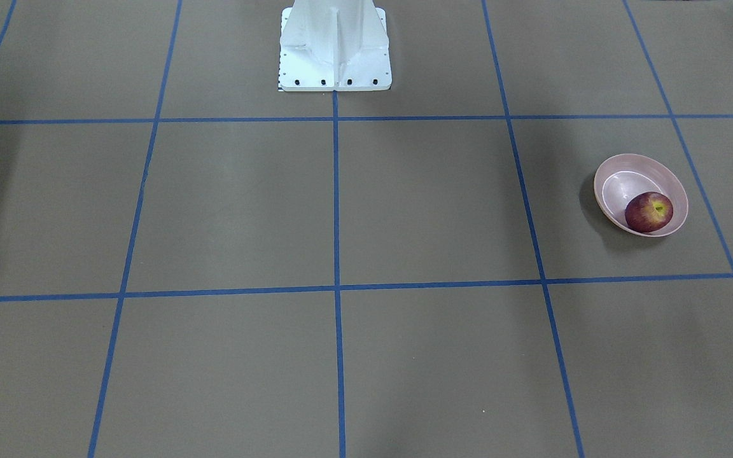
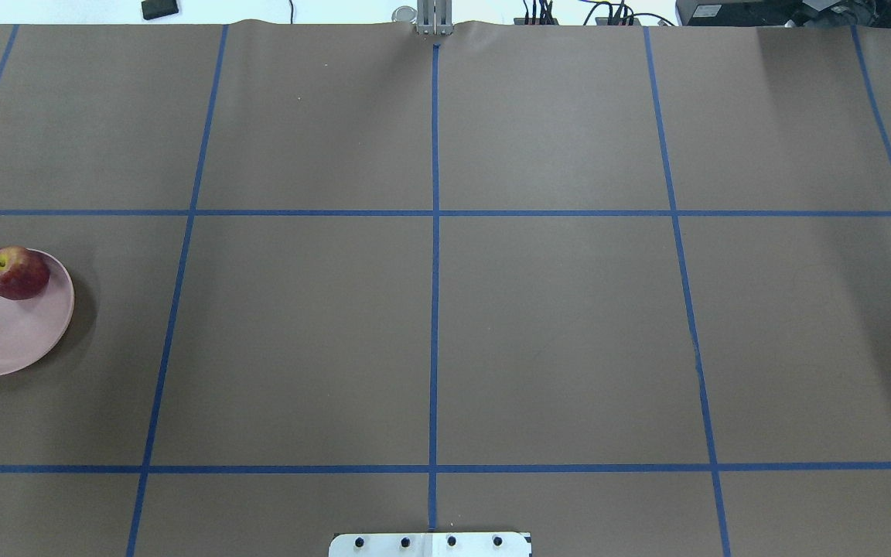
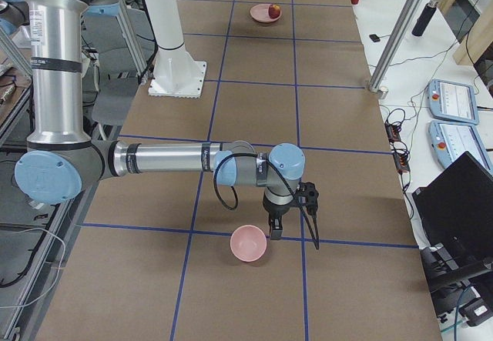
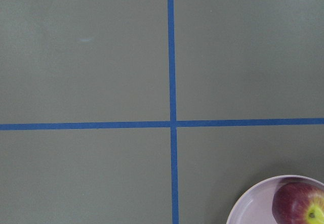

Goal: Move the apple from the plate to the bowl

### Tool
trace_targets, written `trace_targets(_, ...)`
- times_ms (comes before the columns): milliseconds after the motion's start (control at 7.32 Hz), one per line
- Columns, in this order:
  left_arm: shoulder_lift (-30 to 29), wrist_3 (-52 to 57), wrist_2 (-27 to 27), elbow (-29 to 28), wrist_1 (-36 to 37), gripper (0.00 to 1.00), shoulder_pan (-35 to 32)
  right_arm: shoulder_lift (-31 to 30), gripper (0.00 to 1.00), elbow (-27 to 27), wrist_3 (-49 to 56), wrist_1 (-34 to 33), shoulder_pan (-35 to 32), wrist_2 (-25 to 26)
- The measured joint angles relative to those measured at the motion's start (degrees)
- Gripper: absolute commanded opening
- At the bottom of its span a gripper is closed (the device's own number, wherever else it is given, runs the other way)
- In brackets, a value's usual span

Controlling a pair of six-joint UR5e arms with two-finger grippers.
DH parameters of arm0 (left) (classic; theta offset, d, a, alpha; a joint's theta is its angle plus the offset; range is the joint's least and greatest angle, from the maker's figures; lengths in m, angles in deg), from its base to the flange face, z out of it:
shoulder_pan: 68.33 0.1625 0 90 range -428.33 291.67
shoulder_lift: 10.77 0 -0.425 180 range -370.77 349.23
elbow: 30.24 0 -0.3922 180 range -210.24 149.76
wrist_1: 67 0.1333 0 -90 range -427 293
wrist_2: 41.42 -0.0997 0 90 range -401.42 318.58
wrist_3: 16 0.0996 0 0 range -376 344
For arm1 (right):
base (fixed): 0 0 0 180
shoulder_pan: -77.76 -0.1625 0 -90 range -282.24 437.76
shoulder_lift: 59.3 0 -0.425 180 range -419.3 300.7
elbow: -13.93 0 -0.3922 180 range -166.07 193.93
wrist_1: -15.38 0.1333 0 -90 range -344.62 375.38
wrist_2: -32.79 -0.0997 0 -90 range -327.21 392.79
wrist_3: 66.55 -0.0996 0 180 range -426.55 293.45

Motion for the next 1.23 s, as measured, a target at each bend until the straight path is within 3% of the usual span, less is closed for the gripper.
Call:
trace_targets(957,-0.3,0.1,2.9,2.4,-0.7,0.98,1.2,-2.1,1.0,0.5,0.8,1.2,0.0,2.9)
trace_targets(1230,-0.3,0.4,3.0,2.4,-0.7,0.98,1.4,-4.8,1.0,7.4,2.9,13.4,0.0,2.7)
